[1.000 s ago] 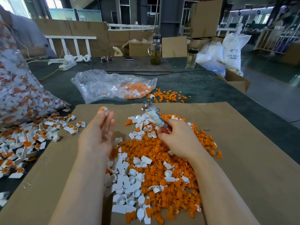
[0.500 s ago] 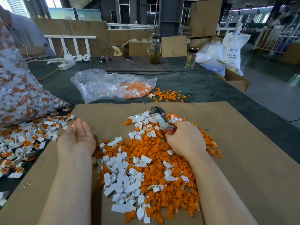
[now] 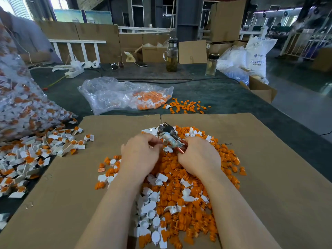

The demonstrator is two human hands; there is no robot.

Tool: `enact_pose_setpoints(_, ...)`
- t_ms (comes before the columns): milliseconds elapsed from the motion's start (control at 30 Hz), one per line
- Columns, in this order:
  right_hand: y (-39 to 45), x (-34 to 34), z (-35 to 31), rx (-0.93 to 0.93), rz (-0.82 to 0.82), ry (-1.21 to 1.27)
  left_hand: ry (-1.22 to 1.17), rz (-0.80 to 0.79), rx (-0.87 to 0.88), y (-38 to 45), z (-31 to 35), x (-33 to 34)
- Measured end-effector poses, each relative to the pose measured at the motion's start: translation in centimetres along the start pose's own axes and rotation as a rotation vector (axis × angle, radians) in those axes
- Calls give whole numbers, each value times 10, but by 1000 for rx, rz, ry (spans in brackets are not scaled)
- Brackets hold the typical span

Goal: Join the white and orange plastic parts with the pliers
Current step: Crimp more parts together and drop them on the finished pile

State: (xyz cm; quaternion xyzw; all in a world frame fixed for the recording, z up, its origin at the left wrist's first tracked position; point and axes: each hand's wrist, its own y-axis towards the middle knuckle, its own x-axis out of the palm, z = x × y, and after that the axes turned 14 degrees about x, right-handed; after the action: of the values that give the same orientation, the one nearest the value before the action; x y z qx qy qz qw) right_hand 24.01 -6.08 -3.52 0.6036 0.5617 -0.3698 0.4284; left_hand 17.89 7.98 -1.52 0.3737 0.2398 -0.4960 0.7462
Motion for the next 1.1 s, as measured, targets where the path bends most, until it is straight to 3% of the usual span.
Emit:
enact_pose_setpoints(167, 1, -2, 1, 45, -25, -21, 289, -71, 166, 1, -4, 20)
enact_pose_setpoints(400, 1, -2, -1, 40, -61, 0, 346, -185, 190, 3, -7, 25)
enact_pose_setpoints(700, -1, -5, -2, 18, 21, 66, 84, -59, 133, 1, -5, 16)
enact_pose_setpoints(800, 1, -11, 0, 30, 29, 225, -12, 19, 86, 0, -3, 13)
enact_pose_setpoints(933, 1, -16, -1, 45, -83, 581, -267, 177, -11, 0, 5, 7)
enact_pose_setpoints(1100, -4, -20, -6, 24, -131, 803, -548, 197, -68, -1, 12, 1)
